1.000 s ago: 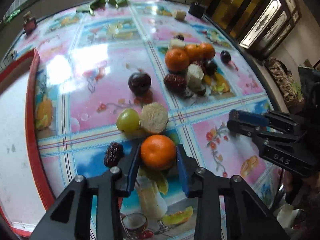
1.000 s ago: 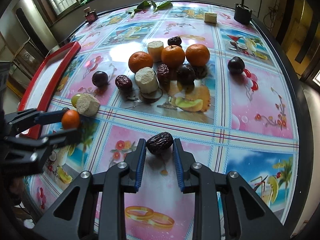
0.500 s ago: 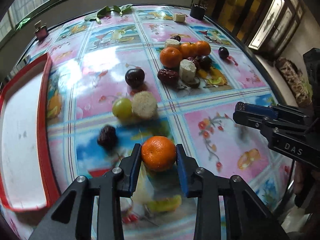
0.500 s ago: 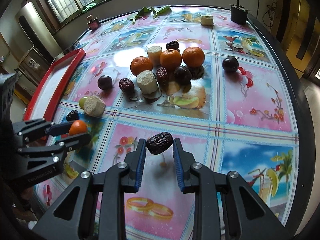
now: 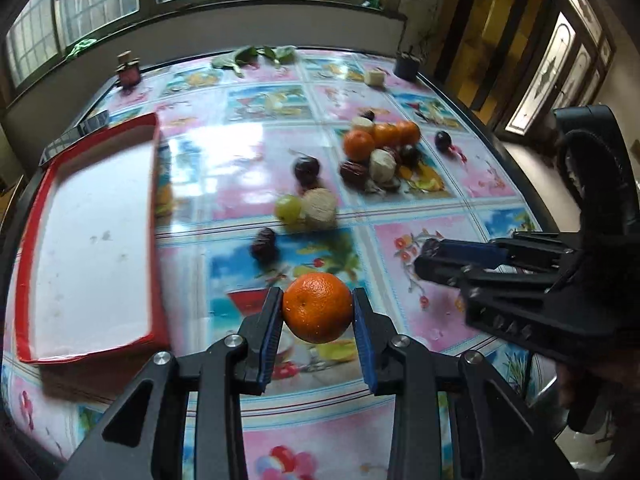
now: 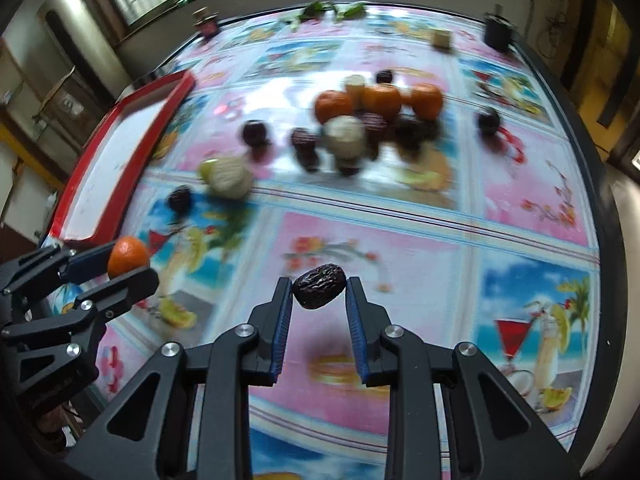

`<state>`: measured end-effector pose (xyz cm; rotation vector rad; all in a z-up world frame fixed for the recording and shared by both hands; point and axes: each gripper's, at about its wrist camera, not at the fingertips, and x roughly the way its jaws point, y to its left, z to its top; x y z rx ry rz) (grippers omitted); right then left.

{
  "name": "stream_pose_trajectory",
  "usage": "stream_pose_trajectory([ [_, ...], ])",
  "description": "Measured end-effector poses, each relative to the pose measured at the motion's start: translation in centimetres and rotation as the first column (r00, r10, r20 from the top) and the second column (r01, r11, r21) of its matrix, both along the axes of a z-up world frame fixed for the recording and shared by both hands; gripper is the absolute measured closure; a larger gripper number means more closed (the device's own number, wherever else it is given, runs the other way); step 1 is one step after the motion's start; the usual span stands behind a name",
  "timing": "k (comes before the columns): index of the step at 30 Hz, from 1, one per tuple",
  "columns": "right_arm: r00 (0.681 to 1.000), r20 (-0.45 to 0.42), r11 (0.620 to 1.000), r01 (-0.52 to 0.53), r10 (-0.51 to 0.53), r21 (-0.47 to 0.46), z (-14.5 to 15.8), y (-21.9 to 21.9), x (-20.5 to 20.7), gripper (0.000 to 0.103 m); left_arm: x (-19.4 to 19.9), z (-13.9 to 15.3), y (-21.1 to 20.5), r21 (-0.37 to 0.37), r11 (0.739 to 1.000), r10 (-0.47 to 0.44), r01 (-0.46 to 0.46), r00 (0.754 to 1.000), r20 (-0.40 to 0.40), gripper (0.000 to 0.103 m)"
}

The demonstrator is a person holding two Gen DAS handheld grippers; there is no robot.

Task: Organize fruits
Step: 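Carry the orange into the red tray and open the left gripper while the right carries the date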

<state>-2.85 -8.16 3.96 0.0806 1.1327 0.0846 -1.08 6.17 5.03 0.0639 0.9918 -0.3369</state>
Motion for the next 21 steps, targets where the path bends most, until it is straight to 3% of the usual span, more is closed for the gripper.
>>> stream_pose_trajectory([
  [9, 0.986, 0.010, 0.986, -0.168, 0.168, -0.003, 1.3, 9.6, 4.3, 0.074, 2.2, 1.6, 8.4, 0.016, 0.990, 0.140, -0.140, 0.990, 0.034, 0.069],
  [14, 0.971, 0.031, 0.972, -0.236, 0.235, 0.004, 1.9, 15.2, 8.8, 0.074, 5.9, 2.1, 14.0, 0.051, 0.971, 0.229, -0.231, 0.972, 0.044, 0.069],
  [21, 0.964, 0.097, 0.968, -0.250, 0.247, 0.015, 1.8, 20.4, 17.3, 0.074, 13.5, 1.5, 20.4, 0.092, 0.929, 0.354, -0.359, 0.933, 0.065, 0.070],
])
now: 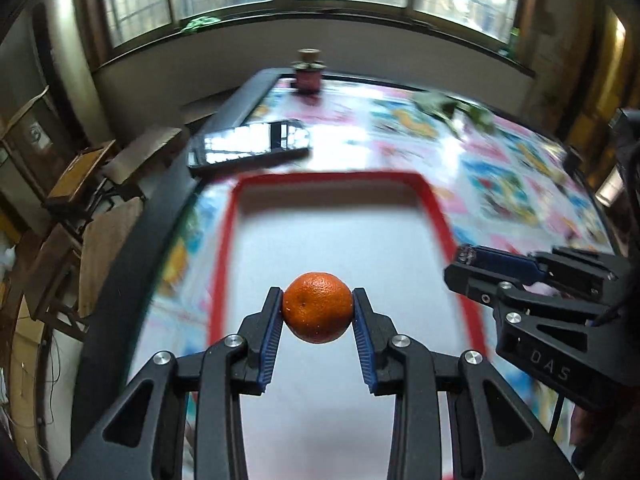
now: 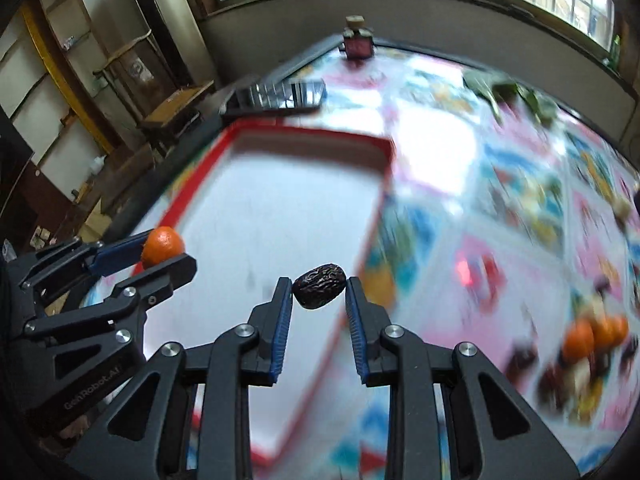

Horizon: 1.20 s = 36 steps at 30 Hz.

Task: Organize fruits
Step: 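Carry the orange into the red tray and open the left gripper while the right carries the date, then open the right gripper to drop the date in the tray while the left returns to the pile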

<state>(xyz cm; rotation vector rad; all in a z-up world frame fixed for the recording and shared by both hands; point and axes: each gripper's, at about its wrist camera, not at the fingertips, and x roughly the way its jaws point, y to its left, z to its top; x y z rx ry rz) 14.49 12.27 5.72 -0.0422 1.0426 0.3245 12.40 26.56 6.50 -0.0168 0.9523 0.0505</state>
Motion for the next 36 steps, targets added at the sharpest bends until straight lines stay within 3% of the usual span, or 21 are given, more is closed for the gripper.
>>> stream_pose_trajectory([
  [5, 0.999, 0.018, 0.999, 0.044, -0.044, 0.024, -1.4, 1.3, 5.4, 0.074, 4.4, -1.7, 2.1, -0.013, 0.999, 0.052, -0.052, 0.999, 0.001, 0.070],
  [9, 0.998, -0.023, 0.998, 0.058, -0.057, 0.034, -3.1, 1.9, 8.6, 0.074, 6.6, -3.5, 3.1, -0.053, 0.995, 0.083, -0.085, 0.996, -0.040, 0.070],
  [19, 0.996, -0.076, 0.999, 0.048, -0.047, 0.007, -4.9, 2.4, 11.8, 0.074, 8.4, -5.2, 4.6, -0.086, 0.990, 0.102, -0.111, 0.989, -0.103, 0.069],
  [22, 0.996, -0.077, 0.999, 0.038, -0.040, -0.025, -5.1, 2.6, 11.8, 0.074, 8.7, -5.4, 4.7, -0.111, 0.989, 0.088, -0.102, 0.989, -0.123, 0.057],
  [25, 0.995, -0.087, 0.999, 0.039, -0.041, -0.033, -5.1, 2.5, 11.6, 0.073, 8.3, -5.1, 4.7, -0.118, 0.988, 0.088, -0.102, 0.989, -0.119, 0.040],
  [29, 0.996, -0.063, 0.996, 0.059, -0.063, -0.059, -4.4, 2.1, 10.4, 0.055, 7.7, -4.2, 4.8, -0.105, 0.987, 0.107, -0.119, 0.988, -0.115, 0.029],
  [36, 0.997, -0.021, 0.996, 0.073, -0.075, -0.052, -1.8, 1.0, 7.6, 0.055, 5.0, -0.5, 6.1, -0.108, 0.982, 0.151, -0.153, 0.988, -0.027, 0.027],
])
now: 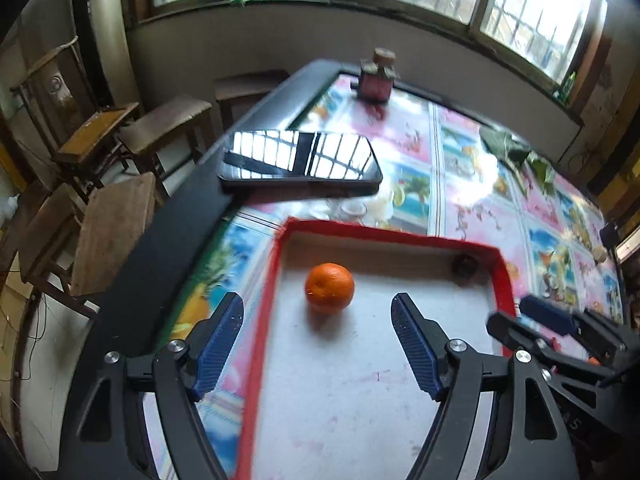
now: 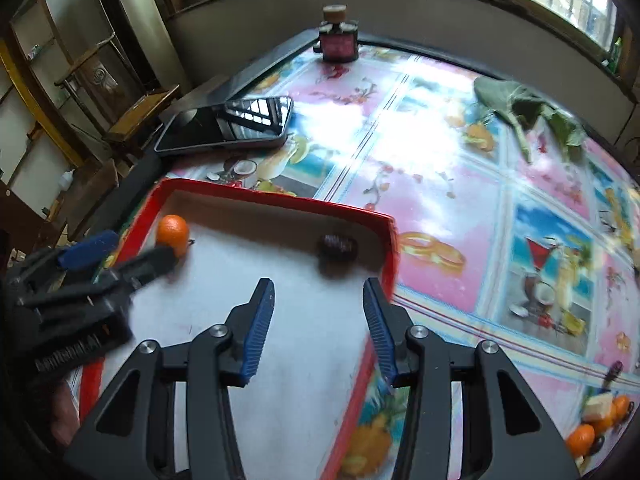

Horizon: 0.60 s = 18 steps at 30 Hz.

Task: Organize fruits
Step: 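Open the right gripper to drop the date in the tray while the left returns to the pile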

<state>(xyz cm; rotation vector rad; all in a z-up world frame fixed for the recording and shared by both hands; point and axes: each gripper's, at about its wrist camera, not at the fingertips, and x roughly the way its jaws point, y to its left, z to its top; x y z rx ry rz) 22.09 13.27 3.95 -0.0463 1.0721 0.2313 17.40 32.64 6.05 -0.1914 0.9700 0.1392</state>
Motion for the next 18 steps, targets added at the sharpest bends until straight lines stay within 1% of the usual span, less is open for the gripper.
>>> stream_pose_trajectory([
  [5, 1.000, -0.007, 0.998, 0.016, -0.016, 0.055, 1.3, -1.7, -4.1, 0.055, -2.1, 1.3, 0.2, -0.016, 1.000, 0.012, -0.012, 1.000, 0.008, 0.027],
  [10, 0.999, -0.024, 0.993, 0.038, -0.036, 0.111, 1.8, -5.1, -10.8, 0.055, -5.1, 1.8, -1.9, -0.028, 1.000, -0.014, 0.015, 1.000, 0.028, 0.027],
  [12, 0.997, -0.041, 0.989, 0.065, -0.061, 0.129, 1.5, -7.3, -14.2, 0.054, -6.8, 1.8, -4.1, -0.044, 0.997, -0.058, 0.060, 0.998, 0.037, 0.027],
  [13, 0.996, -0.046, 0.988, 0.076, -0.070, 0.131, 1.3, -8.0, -15.2, 0.054, -7.4, 1.8, -5.2, -0.045, 0.996, -0.079, 0.081, 0.996, 0.044, 0.027],
  [15, 0.993, -0.050, 0.983, 0.111, -0.104, 0.149, 1.0, -10.6, -18.3, 0.054, -8.9, 1.5, -8.6, -0.038, 0.989, -0.139, 0.141, 0.989, 0.051, 0.026],
  [18, 0.983, -0.035, 0.974, 0.182, -0.179, 0.135, 0.5, -14.9, -22.0, 0.054, -10.5, 0.5, -14.1, -0.036, 0.968, -0.246, 0.247, 0.969, 0.037, 0.026],
])
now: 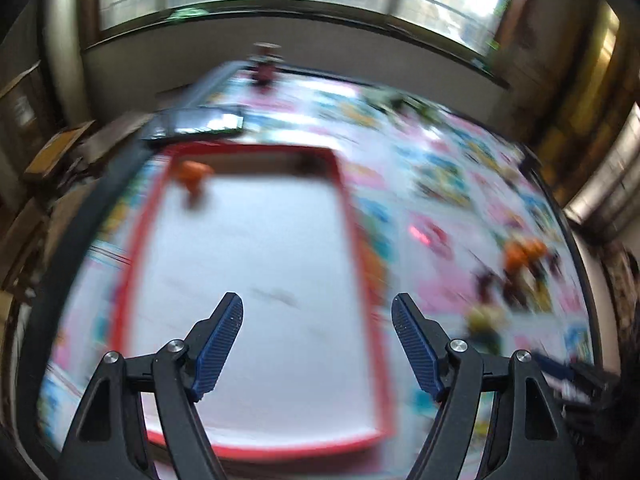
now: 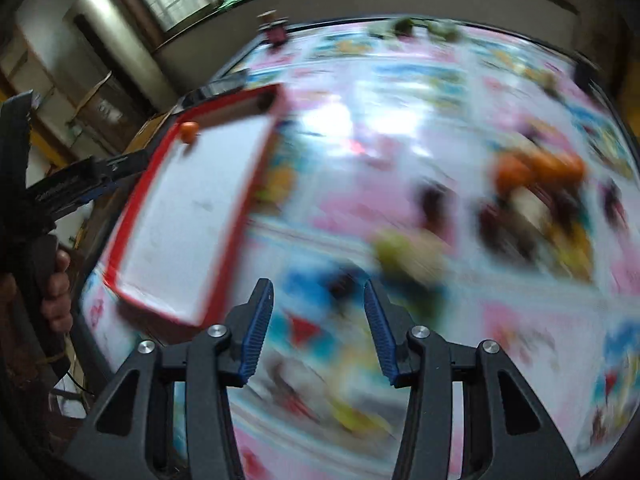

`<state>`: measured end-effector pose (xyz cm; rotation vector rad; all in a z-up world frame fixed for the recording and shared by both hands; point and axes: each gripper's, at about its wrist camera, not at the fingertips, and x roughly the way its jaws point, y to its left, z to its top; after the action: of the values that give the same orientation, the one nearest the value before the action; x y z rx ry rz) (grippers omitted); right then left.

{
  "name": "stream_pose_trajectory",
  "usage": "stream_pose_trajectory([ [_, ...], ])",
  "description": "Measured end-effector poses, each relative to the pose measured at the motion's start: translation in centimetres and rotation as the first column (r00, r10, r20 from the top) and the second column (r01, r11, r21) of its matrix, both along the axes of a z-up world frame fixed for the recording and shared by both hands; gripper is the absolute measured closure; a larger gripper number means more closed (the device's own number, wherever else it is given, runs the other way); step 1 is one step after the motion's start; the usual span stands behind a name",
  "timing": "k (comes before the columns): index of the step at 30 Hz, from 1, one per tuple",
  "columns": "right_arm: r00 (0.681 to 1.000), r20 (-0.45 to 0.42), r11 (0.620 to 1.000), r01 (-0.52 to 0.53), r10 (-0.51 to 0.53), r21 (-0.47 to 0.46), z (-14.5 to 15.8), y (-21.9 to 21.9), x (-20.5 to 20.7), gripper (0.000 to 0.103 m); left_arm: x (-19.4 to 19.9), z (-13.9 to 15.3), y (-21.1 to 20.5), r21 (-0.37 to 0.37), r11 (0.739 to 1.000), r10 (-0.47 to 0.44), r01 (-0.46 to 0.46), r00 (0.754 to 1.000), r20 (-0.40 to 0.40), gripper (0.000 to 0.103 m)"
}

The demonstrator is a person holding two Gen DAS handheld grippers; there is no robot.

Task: Organize fruits
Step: 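Open the right gripper to drop the date in the tray while the left returns to the pile, then grasp a second dark date with the left gripper while the right grasps a white rice cake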

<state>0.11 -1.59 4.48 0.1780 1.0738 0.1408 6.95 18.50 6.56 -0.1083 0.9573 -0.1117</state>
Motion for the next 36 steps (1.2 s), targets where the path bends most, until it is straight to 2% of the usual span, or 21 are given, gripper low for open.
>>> stream_pose_trajectory([
  [3, 0.998, 0.017, 0.997, 0.056, -0.055, -0.057, 0.0, -4.0, -2.8, 0.054, -0.5, -1.4, -5.2, 0.032, 0.995, -0.097, 0.098, 0.995, -0.027, 0.026],
  [6, 0.996, 0.018, 0.994, 0.091, -0.090, -0.056, 0.1, -7.4, -4.6, 0.053, -0.3, -3.2, -8.7, 0.092, 0.986, -0.133, 0.138, 0.989, -0.057, 0.026],
  [13, 0.994, 0.014, 0.994, 0.109, -0.109, 0.020, -0.6, -11.1, -6.2, 0.049, 1.4, -5.4, -10.8, 0.158, 0.980, -0.105, 0.118, 0.991, -0.089, 0.026],
  [17, 0.996, 0.005, 0.995, 0.090, -0.090, 0.046, -1.1, -11.5, -6.1, 0.049, 0.5, -5.6, -10.4, 0.138, 0.985, -0.088, 0.098, 0.993, -0.082, 0.026],
  [25, 0.999, -0.005, 0.997, 0.040, -0.040, 0.069, -1.5, -11.1, -4.9, 0.049, 0.7, -6.1, -12.9, 0.155, 0.965, -0.198, 0.212, 0.975, -0.098, 0.028],
  [26, 0.999, -0.003, 0.997, 0.033, -0.033, 0.073, -1.5, -10.9, -4.6, 0.049, 0.9, -6.3, -12.9, 0.142, 0.966, -0.203, 0.217, 0.973, -0.109, 0.030],
  [27, 1.000, -0.001, 0.996, 0.029, -0.029, 0.079, -1.4, -10.8, -4.4, 0.049, 1.1, -6.6, -12.8, 0.126, 0.968, -0.202, 0.217, 0.971, -0.124, 0.040],
  [28, 1.000, 0.004, 0.996, 0.024, -0.025, 0.085, -1.3, -10.6, -4.1, 0.049, 1.2, -6.8, -12.7, 0.124, 0.969, -0.199, 0.215, 0.971, -0.133, 0.041],
  [29, 1.000, 0.009, 0.996, 0.019, -0.019, 0.089, -1.2, -10.4, -3.8, 0.049, 1.1, -6.6, -12.7, 0.137, 0.967, -0.200, 0.215, 0.973, -0.113, 0.048],
  [31, 1.000, 0.019, 0.996, 0.010, -0.011, 0.086, -1.1, -10.0, -3.1, 0.049, 0.9, -6.5, -12.7, 0.142, 0.962, -0.219, 0.232, 0.970, -0.100, 0.064],
  [32, 1.000, 0.027, 0.997, 0.002, -0.004, 0.081, -1.1, -9.7, -2.6, 0.048, 0.8, -6.5, -12.6, 0.144, 0.961, -0.222, 0.235, 0.970, -0.097, 0.079],
  [33, 0.999, 0.035, 0.997, -0.004, 0.002, 0.073, -1.1, -9.4, -2.1, 0.048, 0.7, -6.4, -12.6, 0.140, 0.961, -0.225, 0.238, 0.969, -0.099, 0.087],
  [36, 0.998, 0.050, 0.997, -0.034, 0.030, 0.064, -1.3, -8.0, 0.0, 0.048, 0.4, -6.3, -12.3, 0.127, 0.964, -0.224, 0.236, 0.969, -0.100, 0.088],
])
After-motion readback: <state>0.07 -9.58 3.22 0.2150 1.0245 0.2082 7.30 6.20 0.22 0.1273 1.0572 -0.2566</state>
